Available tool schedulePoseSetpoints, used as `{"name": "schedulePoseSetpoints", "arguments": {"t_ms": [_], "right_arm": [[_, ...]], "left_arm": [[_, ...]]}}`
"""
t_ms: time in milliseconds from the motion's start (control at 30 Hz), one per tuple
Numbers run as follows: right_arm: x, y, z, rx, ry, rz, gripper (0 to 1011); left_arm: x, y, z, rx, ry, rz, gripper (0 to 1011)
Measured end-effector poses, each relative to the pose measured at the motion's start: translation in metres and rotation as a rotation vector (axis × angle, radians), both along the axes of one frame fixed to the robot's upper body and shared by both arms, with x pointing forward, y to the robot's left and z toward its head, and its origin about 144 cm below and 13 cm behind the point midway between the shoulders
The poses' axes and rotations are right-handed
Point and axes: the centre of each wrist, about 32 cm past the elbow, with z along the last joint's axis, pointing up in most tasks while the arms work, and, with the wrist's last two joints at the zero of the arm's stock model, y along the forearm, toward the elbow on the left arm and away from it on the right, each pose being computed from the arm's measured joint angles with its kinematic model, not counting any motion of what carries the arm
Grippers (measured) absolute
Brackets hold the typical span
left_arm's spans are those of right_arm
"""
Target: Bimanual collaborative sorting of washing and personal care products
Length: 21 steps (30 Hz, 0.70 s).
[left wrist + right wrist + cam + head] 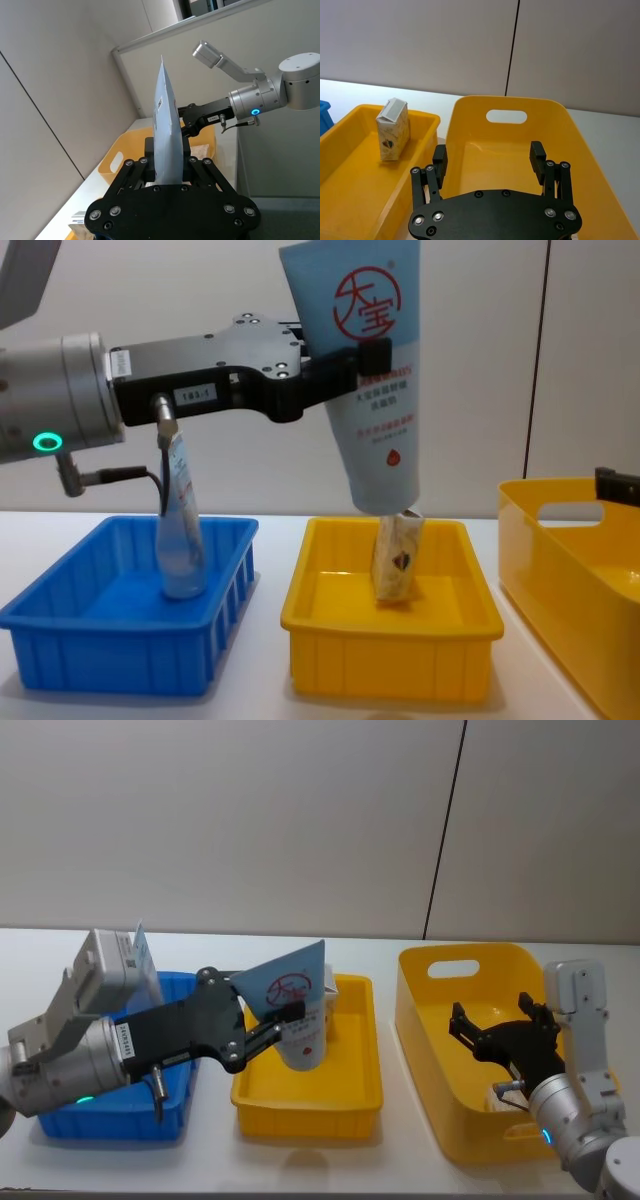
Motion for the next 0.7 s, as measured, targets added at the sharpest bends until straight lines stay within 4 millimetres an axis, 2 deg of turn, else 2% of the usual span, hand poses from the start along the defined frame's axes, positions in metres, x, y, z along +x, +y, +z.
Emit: {"name": "schedulePoseSetpoints", "arguments": {"t_ms": [400,700], "right_arm": [[-0.0002,-0.0015,0.0009,0.007,0.0,0.026,1004],[-0.0018,-0.0098,0.0064,0.012,0.005,0.105,1004]], "left_arm": [[-0.0007,-0.001,0.0001,0.014,-0.005,-0.013,240],[-0.0008,-0.0014,0.0002,0.019,-0.006,-0.018,240]]}}
